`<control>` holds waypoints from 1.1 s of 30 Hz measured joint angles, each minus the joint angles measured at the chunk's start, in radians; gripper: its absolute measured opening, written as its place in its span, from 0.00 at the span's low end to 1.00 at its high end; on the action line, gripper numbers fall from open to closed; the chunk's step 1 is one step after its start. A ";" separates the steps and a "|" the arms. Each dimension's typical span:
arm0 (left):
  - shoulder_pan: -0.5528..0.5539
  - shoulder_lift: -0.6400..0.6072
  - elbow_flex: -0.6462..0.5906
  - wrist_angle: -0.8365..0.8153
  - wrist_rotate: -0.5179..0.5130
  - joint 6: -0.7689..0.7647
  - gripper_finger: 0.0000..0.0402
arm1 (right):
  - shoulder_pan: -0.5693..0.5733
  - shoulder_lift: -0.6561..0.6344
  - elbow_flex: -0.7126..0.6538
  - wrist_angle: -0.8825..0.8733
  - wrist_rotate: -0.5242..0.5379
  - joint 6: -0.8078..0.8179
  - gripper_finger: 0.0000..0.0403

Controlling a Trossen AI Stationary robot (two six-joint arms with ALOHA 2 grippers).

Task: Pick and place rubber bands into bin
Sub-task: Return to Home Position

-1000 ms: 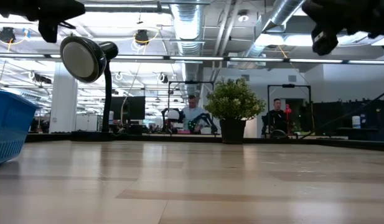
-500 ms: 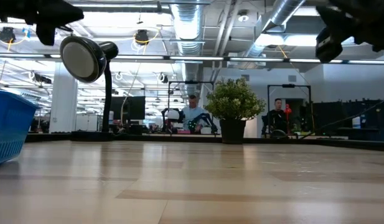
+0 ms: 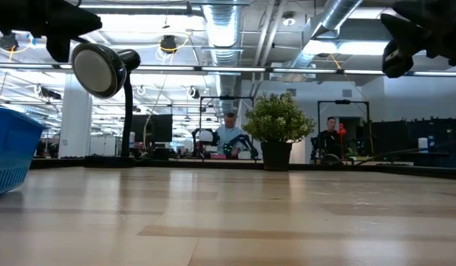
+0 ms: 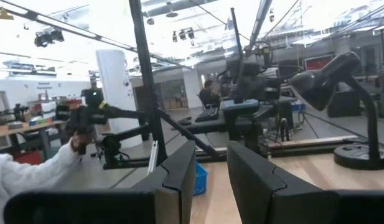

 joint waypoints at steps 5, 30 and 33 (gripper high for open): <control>0.000 0.000 -0.128 0.199 0.162 0.054 0.09 | -0.012 -0.058 0.000 -0.058 0.000 0.011 0.22; 0.252 0.004 -0.243 0.416 0.375 0.139 0.09 | -0.089 -0.056 0.000 -0.063 0.002 -0.049 0.22; 0.281 0.004 -0.243 0.390 0.425 0.099 0.09 | -0.113 -0.057 0.001 -0.061 -0.009 -0.049 0.22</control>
